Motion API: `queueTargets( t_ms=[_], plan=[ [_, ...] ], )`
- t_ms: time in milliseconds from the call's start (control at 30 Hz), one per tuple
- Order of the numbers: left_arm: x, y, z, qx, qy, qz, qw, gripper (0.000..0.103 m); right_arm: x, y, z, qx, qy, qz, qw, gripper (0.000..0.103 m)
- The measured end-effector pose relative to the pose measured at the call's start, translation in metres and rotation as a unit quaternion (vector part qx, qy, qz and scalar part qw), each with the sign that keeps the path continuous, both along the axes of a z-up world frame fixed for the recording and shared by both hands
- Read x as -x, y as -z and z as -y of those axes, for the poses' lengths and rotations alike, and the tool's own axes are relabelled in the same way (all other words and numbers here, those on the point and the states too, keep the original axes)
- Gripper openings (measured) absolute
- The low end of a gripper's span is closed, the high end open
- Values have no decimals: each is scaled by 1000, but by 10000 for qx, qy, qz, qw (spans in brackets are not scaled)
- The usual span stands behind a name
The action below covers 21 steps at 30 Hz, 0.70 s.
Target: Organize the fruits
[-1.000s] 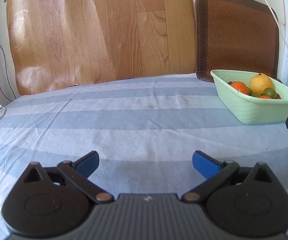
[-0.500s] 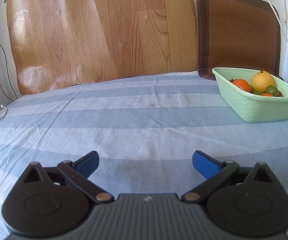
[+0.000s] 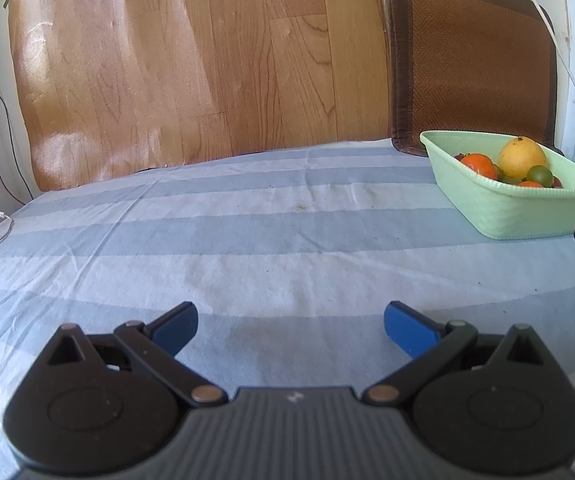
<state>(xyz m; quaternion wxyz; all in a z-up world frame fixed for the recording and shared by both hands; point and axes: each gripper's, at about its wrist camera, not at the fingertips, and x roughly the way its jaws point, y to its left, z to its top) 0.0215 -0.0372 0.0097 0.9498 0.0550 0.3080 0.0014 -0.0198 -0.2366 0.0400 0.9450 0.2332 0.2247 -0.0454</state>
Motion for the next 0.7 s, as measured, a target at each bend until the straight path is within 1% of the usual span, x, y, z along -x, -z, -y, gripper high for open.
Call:
queueTargets(
  t_ms=[167,700],
  plan=[
    [-2,1,1,-26,73,-90,9999,103,0,0,0,4,3,1,10000,80],
    [-2,2,3,-200,93,-54,9997,103,0,0,0,-3,5,0,10000,80]
  ],
)
